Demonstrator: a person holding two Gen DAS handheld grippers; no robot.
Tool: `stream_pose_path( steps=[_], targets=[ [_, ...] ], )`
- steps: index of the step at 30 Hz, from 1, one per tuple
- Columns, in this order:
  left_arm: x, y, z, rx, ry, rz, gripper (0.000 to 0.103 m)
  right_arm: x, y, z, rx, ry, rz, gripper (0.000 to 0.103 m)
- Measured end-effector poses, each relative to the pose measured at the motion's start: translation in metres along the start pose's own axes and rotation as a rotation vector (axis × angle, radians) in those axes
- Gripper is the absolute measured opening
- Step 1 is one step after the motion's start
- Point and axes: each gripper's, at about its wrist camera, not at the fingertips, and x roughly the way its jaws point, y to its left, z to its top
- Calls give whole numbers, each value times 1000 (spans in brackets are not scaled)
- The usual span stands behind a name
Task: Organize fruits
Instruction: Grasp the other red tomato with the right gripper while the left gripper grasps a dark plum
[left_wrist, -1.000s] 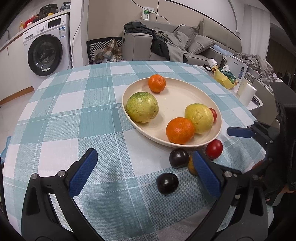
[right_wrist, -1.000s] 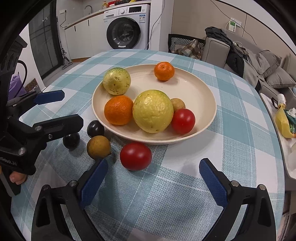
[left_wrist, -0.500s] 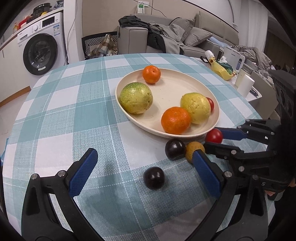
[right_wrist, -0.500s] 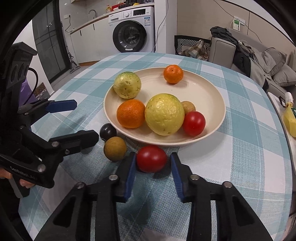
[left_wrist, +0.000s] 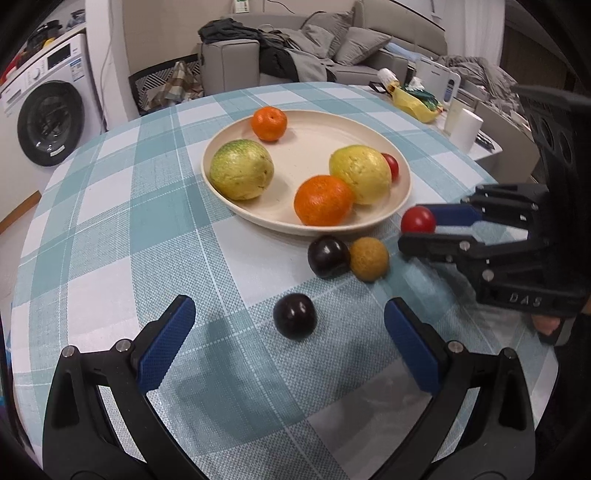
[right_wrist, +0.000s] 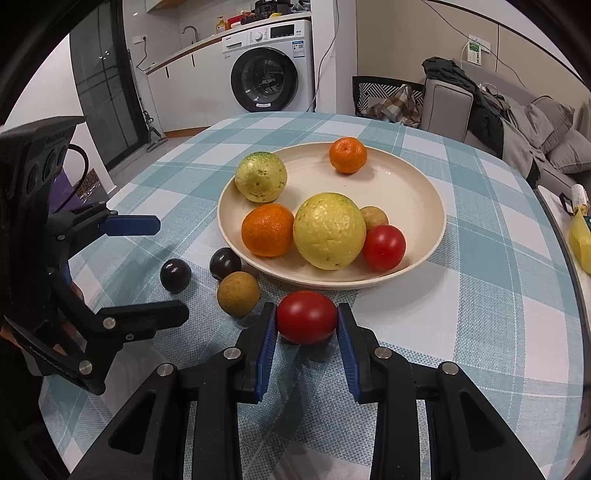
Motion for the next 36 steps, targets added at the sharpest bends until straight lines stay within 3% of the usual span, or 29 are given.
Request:
stream_pose_path(
  steps=[3, 6, 12, 14, 20, 22, 28, 36],
  targets=[
    [1, -1, -1, 18, 9, 0, 101, -1, -1, 0, 1, -2, 4, 33],
    [2, 0, -3, 20, 22, -8, 93, -1, -2, 1, 2, -5, 7, 33],
    [6, 5, -4, 3, 35, -9, 70, -5, -4, 2, 7, -15, 7, 33],
    [5, 6, -4, 2, 29, -13, 55, -6, -5, 2, 8, -16, 5, 33],
    [2, 10, -4, -1, 24, -57, 26, -6, -4, 3, 7, -15, 4, 33],
    [2, 9, -3, 0, 25, -77, 21, -7, -4, 2, 3, -15, 5, 33],
    [-1, 9, -3, -4, 10, -84, 21, -8, -3, 2, 1, -20, 5, 33],
    [-20, 8, 6, -26, -78, -101, 21, -13, -5, 4, 12, -42, 6, 33]
  ],
)
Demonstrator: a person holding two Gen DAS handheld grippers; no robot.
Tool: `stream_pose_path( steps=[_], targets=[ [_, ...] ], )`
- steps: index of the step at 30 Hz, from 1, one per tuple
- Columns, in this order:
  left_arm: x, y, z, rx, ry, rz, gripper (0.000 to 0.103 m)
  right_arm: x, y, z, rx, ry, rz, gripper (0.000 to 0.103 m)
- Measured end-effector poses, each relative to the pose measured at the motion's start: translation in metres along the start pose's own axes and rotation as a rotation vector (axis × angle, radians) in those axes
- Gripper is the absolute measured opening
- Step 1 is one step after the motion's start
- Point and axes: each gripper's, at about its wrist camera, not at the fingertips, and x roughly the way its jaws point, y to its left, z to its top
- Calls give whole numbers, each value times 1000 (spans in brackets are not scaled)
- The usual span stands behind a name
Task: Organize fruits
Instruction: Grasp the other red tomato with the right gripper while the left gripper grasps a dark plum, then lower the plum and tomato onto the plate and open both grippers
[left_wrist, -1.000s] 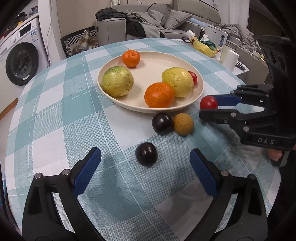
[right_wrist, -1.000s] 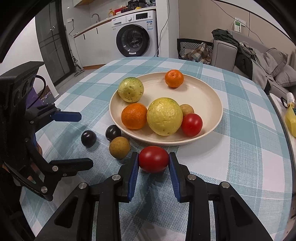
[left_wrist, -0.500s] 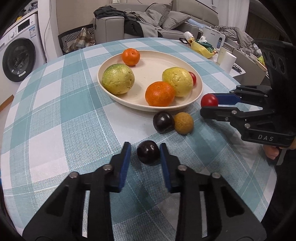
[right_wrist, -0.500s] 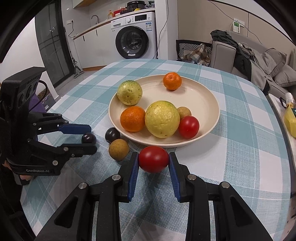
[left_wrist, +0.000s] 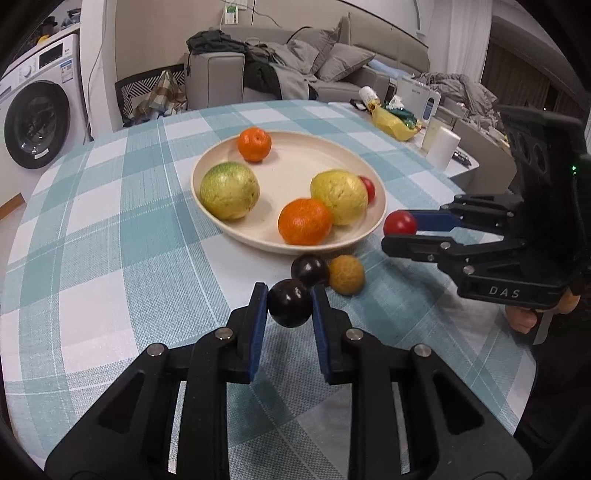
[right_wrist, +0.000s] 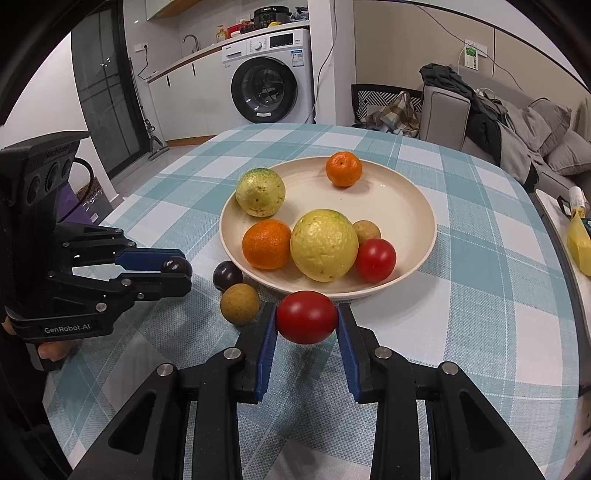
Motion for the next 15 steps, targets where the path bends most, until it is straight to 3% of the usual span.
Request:
stream_pose_path(
  steps=[7, 15],
  targets=[
    [-12, -4, 10, -32, -89, 16, 21, -9, -5, 4, 30, -54, -1, 33],
    [-11, -3, 19, -68, -136, 42, 21, -20, -18, 10, 104, -138, -14, 33]
  ],
)
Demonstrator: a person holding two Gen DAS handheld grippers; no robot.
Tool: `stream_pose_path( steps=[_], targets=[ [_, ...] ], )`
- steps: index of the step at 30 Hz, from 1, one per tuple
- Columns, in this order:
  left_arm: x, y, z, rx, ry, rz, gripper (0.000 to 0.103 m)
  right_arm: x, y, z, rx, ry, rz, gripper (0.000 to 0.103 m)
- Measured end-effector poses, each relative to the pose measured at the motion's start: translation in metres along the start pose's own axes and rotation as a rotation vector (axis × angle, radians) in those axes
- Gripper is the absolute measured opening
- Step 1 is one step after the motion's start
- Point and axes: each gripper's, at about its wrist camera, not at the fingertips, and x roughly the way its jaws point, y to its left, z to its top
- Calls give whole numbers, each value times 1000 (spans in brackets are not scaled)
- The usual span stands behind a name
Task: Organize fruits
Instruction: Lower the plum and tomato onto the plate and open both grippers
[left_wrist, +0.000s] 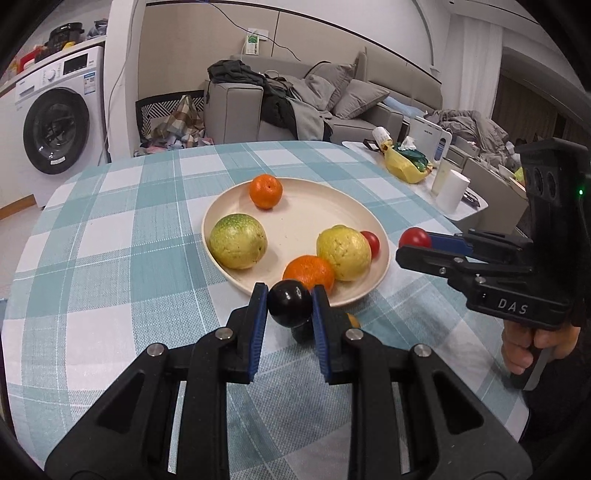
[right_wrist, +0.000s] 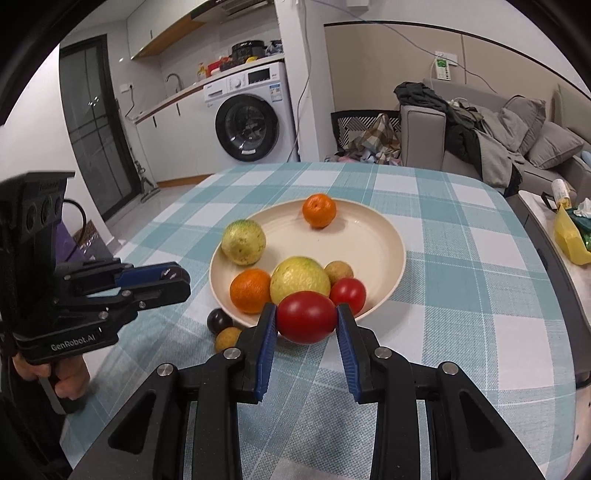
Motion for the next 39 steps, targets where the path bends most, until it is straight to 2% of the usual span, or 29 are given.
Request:
stream_pose_path(
  steps=[5, 22, 31, 39],
  targets=[
    [5, 2, 6, -30, -18, 5, 21, -1, -10, 5, 51, -24, -19, 33],
    [29, -8, 44, -6, -79, 35, 21, 10, -20, 30, 131, -70, -60, 33],
    [49, -9, 55, 3, -74, 54, 21, 24, -30, 39, 186, -77, -89, 33],
    [64, -3, 52, 1, -64, 84, 21, 35, -44, 38, 233, -63, -117, 33]
  ],
)
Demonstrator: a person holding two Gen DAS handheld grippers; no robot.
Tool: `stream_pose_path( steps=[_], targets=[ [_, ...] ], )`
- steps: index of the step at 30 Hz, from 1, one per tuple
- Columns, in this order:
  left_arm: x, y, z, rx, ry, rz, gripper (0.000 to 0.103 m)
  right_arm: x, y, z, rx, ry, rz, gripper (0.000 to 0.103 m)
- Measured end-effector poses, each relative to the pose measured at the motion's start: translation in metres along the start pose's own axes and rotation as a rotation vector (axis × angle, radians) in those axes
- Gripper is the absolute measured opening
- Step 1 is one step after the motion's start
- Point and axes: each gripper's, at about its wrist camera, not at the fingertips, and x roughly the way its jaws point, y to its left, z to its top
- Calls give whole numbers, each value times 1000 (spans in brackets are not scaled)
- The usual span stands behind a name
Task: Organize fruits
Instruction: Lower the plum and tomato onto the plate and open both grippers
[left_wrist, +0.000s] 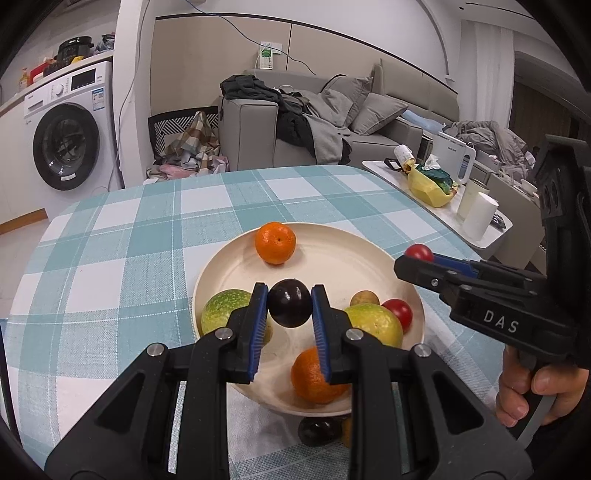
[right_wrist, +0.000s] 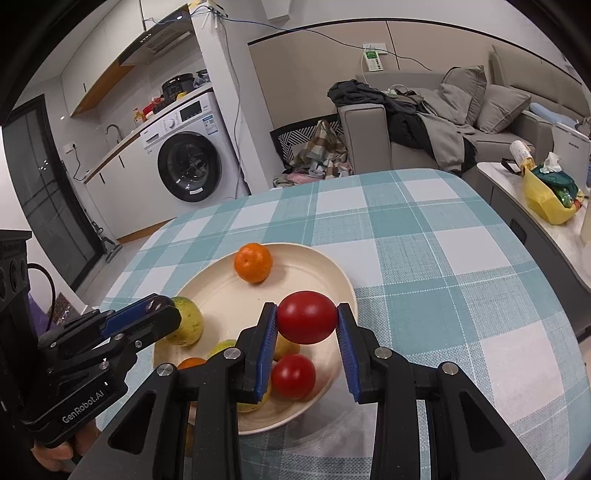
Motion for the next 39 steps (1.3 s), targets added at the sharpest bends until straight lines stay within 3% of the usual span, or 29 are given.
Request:
stream_pose_path(
  steps=[20, 24, 27, 32, 34, 39],
  targets=[
    [14, -6, -7, 26, 15, 9, 21, 16, 0, -5, -13, 29, -29, 33],
    [13, -7, -8, 30, 19, 5, 22, 15, 1, -6, -25, 29, -25, 46],
    [10, -7, -9, 32, 12, 3, 34, 10, 2, -5, -23, 12, -17, 51],
    [-4, -9, -9, 39, -31, 35, 74, 3, 2, -5, -38, -8, -10, 66],
    [-13, -9, -9, 48, -58, 18, 83, 0, 1, -5, -34, -17, -6, 73],
    [-27, -8, -10, 50, -59, 19, 88, -10, 1, -5, -48, -31, 14, 95]
  ],
)
